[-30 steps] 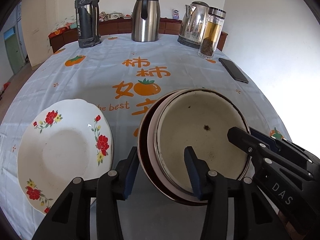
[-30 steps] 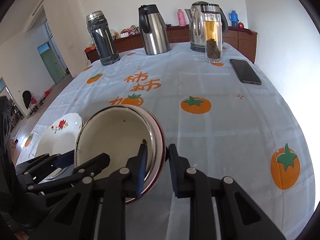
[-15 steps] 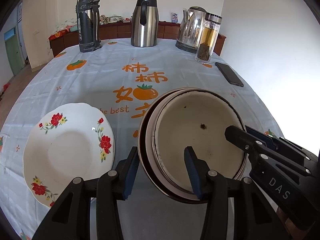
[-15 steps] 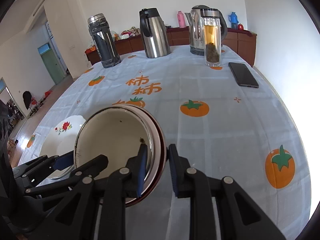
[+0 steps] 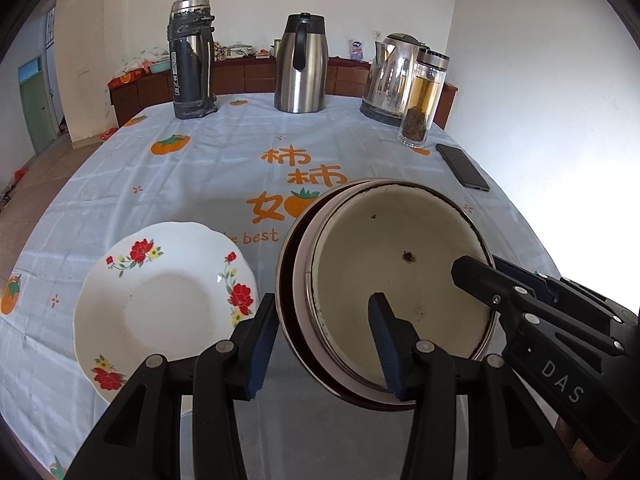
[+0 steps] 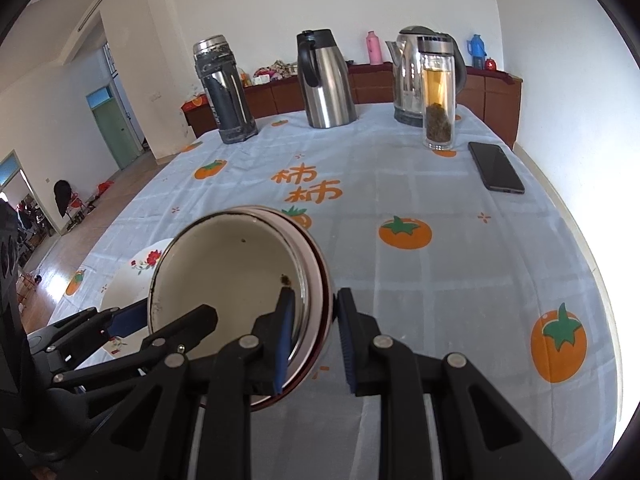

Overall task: Organize plates and bowls
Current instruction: 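Lift the bowl stack with both tools over the red-flower plates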

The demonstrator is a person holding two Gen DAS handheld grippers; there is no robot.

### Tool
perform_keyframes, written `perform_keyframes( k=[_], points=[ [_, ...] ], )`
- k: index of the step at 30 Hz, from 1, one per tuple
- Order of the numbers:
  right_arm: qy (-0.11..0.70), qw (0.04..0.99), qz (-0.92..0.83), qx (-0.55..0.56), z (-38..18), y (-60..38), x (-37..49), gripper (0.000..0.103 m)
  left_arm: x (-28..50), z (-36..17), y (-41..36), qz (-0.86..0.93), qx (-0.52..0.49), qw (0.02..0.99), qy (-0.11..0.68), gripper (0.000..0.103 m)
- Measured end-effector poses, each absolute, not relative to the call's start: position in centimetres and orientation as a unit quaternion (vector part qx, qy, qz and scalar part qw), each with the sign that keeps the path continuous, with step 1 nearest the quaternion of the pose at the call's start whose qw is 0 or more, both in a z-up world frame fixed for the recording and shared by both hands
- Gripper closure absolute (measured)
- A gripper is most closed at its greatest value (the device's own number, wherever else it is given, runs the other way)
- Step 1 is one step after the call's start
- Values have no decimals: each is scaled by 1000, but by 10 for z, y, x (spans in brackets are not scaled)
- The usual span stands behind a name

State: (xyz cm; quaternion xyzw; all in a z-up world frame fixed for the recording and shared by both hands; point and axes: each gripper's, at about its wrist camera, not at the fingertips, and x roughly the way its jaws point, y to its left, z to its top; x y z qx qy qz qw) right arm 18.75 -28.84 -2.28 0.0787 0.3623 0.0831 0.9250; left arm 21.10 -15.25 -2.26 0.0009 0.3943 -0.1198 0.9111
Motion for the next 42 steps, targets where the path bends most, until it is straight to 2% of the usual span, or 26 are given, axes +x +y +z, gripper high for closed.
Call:
perform_keyframes(
  k=[42],
  points=[
    [357, 920, 158, 30, -3, -180, 206, 81, 211, -6, -44, -47, -38, 925, 376, 54]
  ],
)
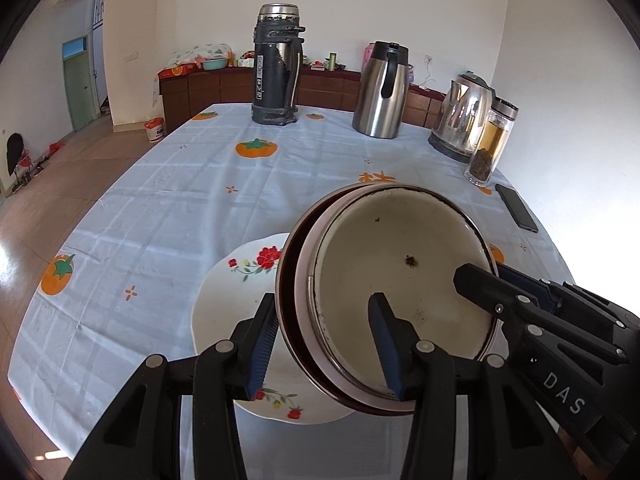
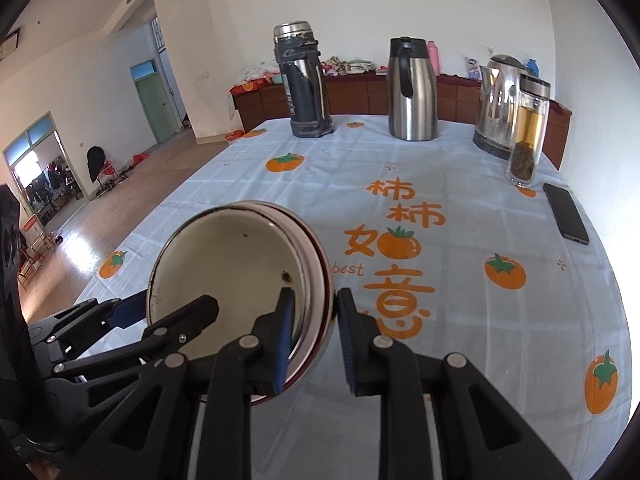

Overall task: Organize plates and bowls
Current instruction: 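Lift the bowl stack with both tools over the red-flower plates, then lower the bowl stack onto the red-flower plate stack with both tools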

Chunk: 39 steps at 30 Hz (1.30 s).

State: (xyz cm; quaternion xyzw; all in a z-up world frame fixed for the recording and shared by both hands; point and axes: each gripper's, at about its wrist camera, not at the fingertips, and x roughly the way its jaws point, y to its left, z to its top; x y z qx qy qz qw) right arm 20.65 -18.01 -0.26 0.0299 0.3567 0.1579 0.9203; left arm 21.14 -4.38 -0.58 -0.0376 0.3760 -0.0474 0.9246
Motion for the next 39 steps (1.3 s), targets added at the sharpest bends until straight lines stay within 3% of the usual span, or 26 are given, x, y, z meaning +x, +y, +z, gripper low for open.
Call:
perform_keyframes(
  k=[39],
  points=[
    [411, 896, 171, -7, -36, -128, 234, 81, 238, -36, -4, -25, -40, 905, 423, 54]
  ],
)
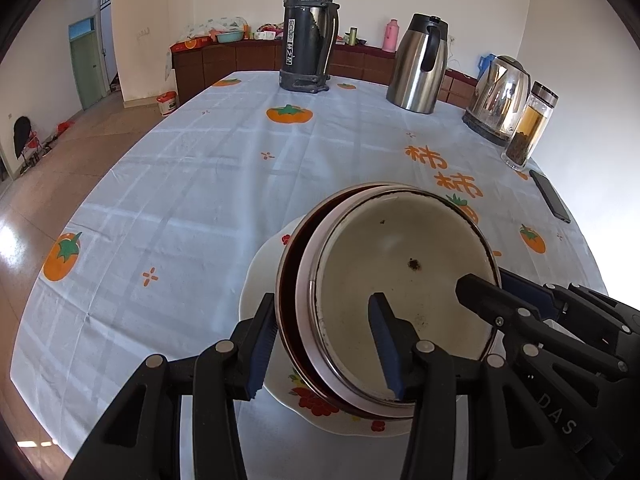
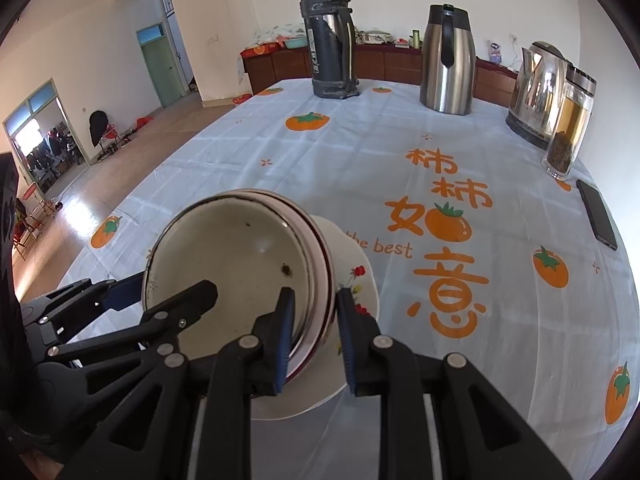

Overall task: Organize plates and bowls
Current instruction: 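Lower the bowl stack onto the red-flower plate stack with both tools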

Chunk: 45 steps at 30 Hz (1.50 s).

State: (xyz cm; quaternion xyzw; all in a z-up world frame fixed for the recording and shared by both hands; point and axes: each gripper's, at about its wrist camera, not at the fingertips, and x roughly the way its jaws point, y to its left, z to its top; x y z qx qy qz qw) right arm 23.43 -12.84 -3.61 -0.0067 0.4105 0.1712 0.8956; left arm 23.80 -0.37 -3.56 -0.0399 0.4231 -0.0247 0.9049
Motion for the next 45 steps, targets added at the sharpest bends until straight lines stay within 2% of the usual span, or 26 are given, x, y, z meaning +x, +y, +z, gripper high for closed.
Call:
perform_keyframes(
  k=[34, 45],
  points=[
    [447, 876, 183, 0, -40, -133, 244, 81, 248, -37, 1, -48, -50, 884, 463, 54],
    [440, 880, 181, 9, -42, -135, 245, 80, 249, -39, 2, -53, -50, 888, 453, 54]
  ],
)
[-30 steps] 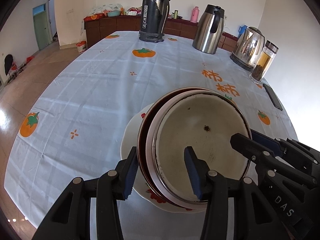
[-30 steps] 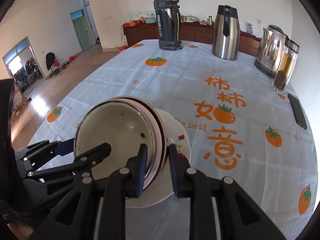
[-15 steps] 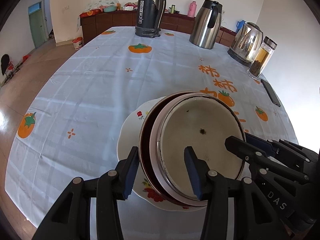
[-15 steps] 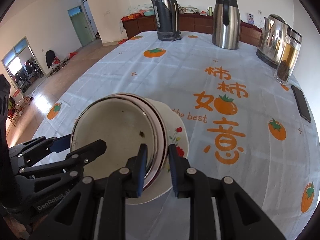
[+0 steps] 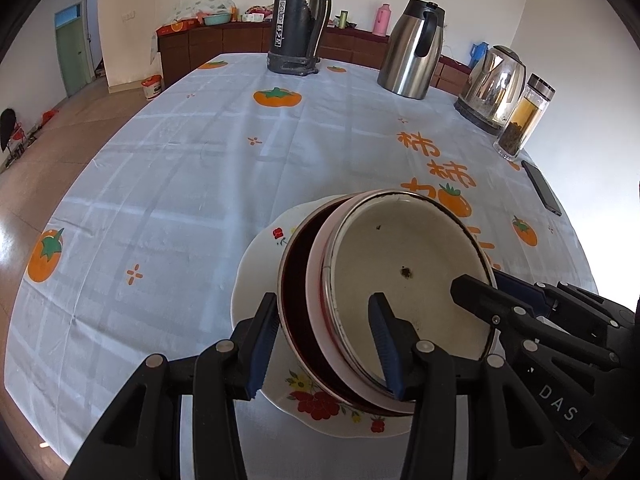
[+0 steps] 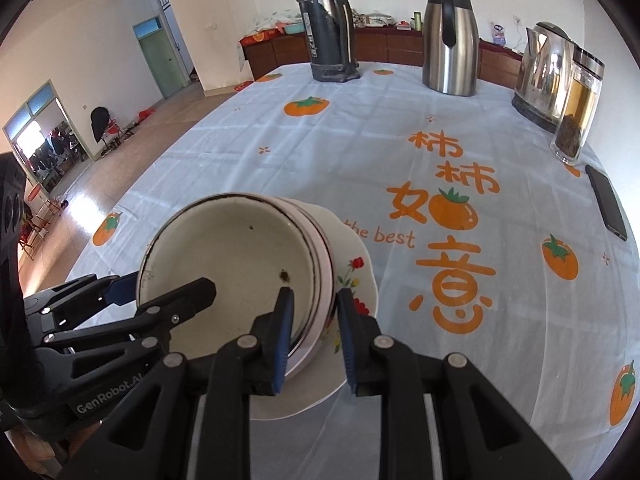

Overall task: Organize plates and bowls
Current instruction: 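Lower the bowl stack onto the red-flower plate stack with both tools, then open both tools and release the bowl stack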

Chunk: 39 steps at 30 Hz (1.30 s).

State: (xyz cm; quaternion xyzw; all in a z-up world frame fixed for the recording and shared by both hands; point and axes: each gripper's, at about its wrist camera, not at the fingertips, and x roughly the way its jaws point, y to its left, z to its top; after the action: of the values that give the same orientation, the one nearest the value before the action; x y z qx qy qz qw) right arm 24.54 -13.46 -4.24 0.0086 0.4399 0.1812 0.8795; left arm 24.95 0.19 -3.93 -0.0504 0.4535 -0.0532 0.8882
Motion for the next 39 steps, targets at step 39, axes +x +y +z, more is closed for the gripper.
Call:
perform_keyframes(
  k=[39],
  points=[
    [405, 899, 166, -31, -42, -124, 236, 77, 246, -42, 1, -52, -49, 901, 428, 54]
  ],
)
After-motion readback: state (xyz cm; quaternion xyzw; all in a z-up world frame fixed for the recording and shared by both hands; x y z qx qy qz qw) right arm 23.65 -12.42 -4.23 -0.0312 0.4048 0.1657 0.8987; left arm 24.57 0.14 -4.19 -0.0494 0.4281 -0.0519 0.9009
